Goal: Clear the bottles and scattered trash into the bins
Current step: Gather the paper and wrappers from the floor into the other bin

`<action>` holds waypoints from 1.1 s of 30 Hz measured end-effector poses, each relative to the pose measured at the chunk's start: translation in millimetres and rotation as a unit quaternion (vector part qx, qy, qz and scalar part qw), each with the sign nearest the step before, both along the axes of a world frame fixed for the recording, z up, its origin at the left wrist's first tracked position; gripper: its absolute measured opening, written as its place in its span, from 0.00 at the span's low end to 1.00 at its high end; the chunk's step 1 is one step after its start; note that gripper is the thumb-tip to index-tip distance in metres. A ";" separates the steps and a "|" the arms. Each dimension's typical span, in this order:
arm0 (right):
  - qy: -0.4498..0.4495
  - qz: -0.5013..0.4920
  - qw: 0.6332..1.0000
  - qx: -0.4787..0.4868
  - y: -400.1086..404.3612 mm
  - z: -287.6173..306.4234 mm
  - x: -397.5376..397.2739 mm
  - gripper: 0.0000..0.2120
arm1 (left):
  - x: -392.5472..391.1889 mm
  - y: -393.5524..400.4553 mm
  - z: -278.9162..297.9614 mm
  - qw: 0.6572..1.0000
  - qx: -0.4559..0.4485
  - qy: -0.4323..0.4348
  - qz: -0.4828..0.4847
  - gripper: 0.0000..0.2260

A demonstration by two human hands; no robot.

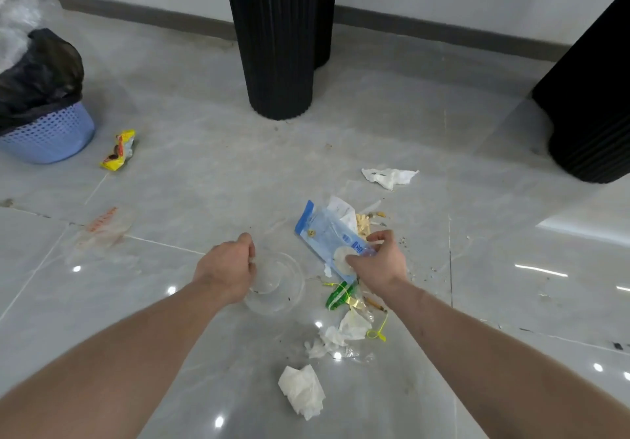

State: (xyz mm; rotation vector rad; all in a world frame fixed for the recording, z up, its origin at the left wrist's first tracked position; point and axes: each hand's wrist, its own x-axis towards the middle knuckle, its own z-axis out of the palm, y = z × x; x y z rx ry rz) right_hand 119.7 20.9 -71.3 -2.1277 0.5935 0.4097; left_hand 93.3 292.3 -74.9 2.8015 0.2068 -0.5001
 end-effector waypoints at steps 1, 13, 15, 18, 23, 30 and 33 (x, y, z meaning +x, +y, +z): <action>-0.002 0.000 1.000 0.004 -7.6 5.0 -5.0 0.23 | -1.9 -7.2 3.6 1.000 -0.004 -0.004 0.005 0.04; 0.081 -0.094 0.992 0.002 -90.4 194.9 -122.9 0.22 | -131.3 -97.2 193.1 0.984 -0.078 0.093 0.130 0.05; 0.096 -0.102 0.990 0.012 -100.8 251.2 -138.4 0.21 | -147.4 -100.3 250.2 0.981 -0.073 0.107 0.144 0.05; 0.119 -0.104 0.987 0.013 -112.8 345.9 -160.4 0.20 | -170.5 -106.2 342.8 0.978 -0.068 0.118 0.161 0.04; 0.155 -0.076 0.985 0.019 -125.5 497.7 -185.7 0.19 | -205.4 -127.7 494.1 0.968 -0.069 0.129 0.204 0.04; 0.157 -0.004 0.988 0.001 -125.4 670.3 -199.2 0.17 | -246.7 -143.3 667.3 0.946 -0.092 0.120 0.285 0.04; 0.155 0.031 0.987 0.007 -107.8 711.0 -197.2 0.17 | -258.4 -133.6 712.4 0.939 -0.088 0.100 0.316 0.04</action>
